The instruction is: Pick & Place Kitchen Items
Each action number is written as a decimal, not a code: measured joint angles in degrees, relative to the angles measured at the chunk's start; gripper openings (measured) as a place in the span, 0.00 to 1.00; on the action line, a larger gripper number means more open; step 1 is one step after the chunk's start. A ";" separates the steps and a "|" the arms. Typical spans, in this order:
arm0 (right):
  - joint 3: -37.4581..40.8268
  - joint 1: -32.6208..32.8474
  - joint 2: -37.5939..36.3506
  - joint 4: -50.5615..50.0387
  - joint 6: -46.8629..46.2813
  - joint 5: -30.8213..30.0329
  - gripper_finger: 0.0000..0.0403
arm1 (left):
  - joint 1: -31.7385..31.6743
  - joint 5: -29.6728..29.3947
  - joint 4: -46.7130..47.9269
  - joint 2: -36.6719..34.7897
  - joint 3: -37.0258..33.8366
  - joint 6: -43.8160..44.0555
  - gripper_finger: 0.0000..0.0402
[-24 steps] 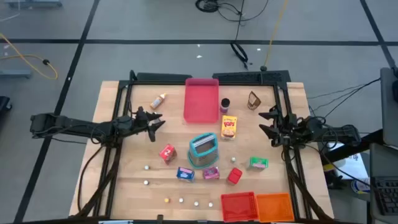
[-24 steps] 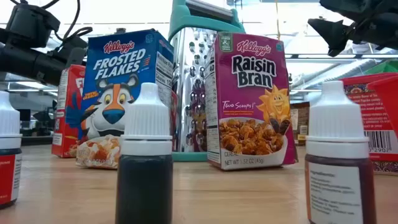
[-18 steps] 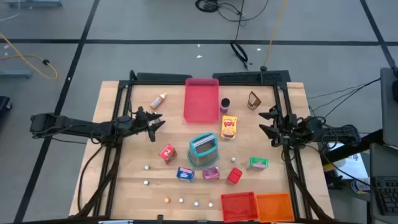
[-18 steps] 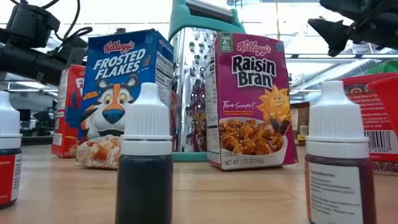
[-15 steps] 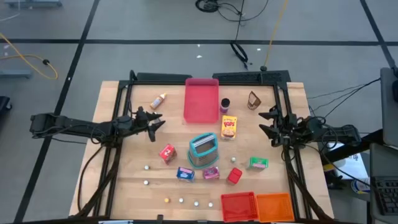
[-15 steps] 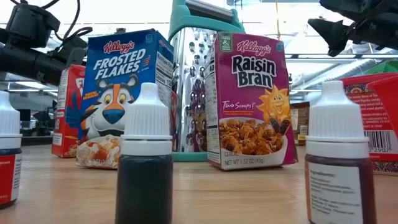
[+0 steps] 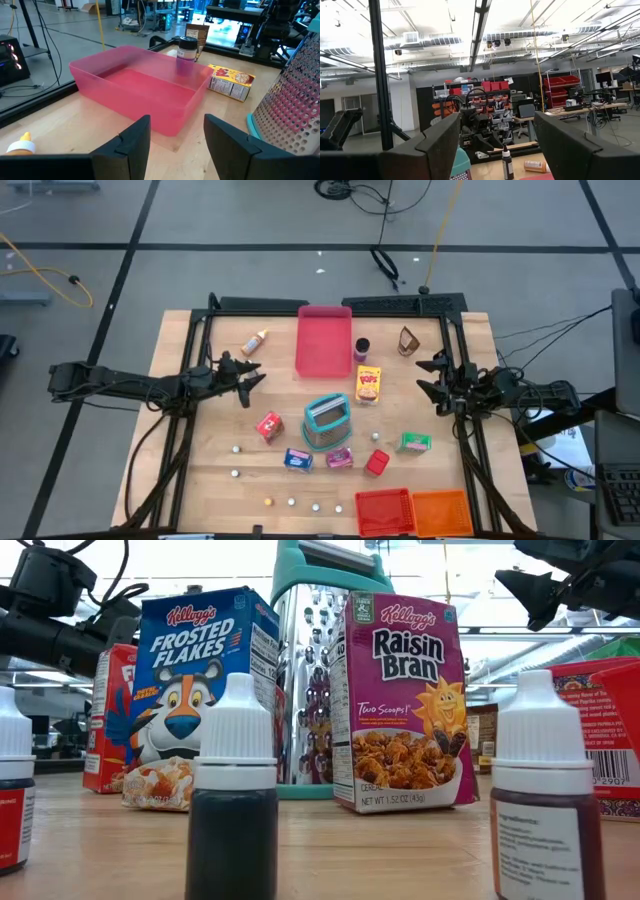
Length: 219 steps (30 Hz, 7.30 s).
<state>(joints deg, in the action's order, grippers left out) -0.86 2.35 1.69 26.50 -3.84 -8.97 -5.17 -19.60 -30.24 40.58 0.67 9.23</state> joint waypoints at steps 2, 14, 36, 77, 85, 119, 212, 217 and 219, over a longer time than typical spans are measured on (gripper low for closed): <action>0.00 0.00 0.00 -0.02 0.00 0.02 0.61 | 0.00 -0.02 0.00 0.00 0.00 0.00 0.46; 0.00 -0.01 0.00 -0.01 0.00 0.01 0.61 | -0.02 -0.02 0.02 0.00 0.00 0.00 0.46; 0.02 0.00 0.00 0.89 0.00 0.05 0.61 | -0.02 0.00 0.02 0.02 -0.02 -0.02 0.46; -18.87 9.97 13.68 -32.49 -8.35 12.16 0.61 | 0.00 0.00 -0.05 0.02 -0.02 4.55 0.46; -29.88 20.77 24.50 -46.58 -17.37 7.26 0.61 | 0.00 0.02 -0.07 0.02 -0.02 5.56 0.46; -65.02 33.75 67.23 -85.70 -36.13 4.91 0.47 | 0.00 -0.02 -0.04 0.01 -0.02 9.07 0.46; -81.05 -16.96 74.31 -78.56 10.93 6.33 0.00 | -0.01 -0.08 -0.51 0.00 -0.02 9.05 0.46; -81.05 -23.15 78.98 -71.86 14.98 11.56 0.00 | -0.01 -0.08 -1.34 0.00 -0.02 9.05 0.46; -81.05 -25.36 80.72 -69.61 16.44 12.12 0.00 | 0.00 -0.08 -1.38 0.02 -0.02 9.03 0.46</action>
<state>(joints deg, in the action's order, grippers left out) -81.91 -23.01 82.41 -43.12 12.61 3.16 -5.17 -19.68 -31.62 40.60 0.64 18.26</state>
